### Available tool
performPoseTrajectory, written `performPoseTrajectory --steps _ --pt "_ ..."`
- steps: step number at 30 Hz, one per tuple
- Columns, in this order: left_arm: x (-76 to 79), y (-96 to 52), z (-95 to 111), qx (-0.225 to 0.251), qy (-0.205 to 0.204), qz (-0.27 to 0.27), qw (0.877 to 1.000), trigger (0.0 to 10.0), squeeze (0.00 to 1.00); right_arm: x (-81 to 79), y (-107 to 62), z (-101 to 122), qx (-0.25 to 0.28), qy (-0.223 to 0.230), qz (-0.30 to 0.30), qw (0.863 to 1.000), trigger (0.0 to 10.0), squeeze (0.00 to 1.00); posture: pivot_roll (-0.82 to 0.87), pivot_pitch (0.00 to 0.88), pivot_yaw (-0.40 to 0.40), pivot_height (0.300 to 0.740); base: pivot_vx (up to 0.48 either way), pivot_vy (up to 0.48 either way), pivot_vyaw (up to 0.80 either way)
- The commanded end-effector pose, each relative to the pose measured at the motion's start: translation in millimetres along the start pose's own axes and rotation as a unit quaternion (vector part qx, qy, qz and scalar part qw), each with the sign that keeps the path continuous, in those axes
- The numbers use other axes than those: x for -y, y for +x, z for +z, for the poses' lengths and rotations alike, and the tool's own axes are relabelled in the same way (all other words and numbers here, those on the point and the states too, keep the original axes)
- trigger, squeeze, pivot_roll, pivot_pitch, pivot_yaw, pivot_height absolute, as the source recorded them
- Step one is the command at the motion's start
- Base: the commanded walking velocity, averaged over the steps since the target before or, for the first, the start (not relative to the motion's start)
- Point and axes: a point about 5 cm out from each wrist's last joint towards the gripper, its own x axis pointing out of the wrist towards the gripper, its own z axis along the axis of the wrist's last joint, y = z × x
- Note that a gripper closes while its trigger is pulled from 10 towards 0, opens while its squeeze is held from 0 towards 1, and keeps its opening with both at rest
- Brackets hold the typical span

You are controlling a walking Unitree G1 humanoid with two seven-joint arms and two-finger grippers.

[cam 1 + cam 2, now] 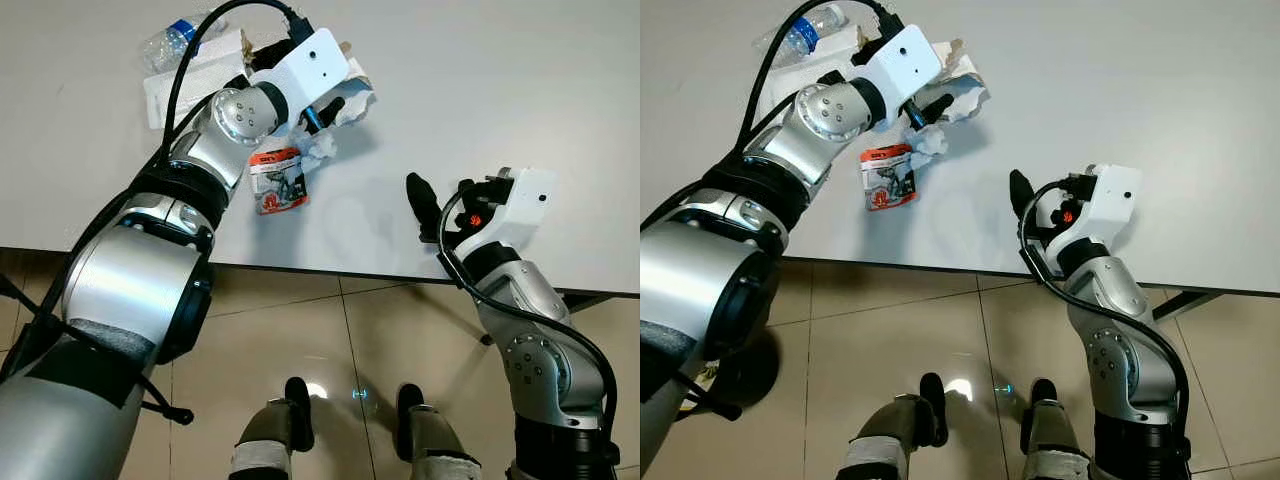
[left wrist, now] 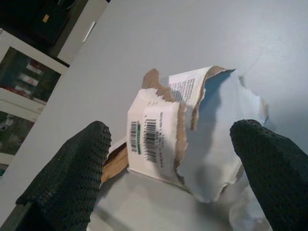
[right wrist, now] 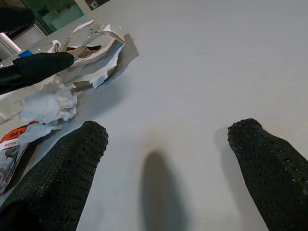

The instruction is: Picking trash to rubbish bin

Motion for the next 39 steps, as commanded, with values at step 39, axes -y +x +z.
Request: performPoseTrajectory --steps 39 --pt "14.5 1.1 -17 -0.047 0.087 0.083 0.992 10.0 0.00 5.7 -17.2 -18 -0.049 0.011 -0.029 0.998 10.0 0.00 -0.12 0.433 0.129 0.740 0.000 0.000 0.00"
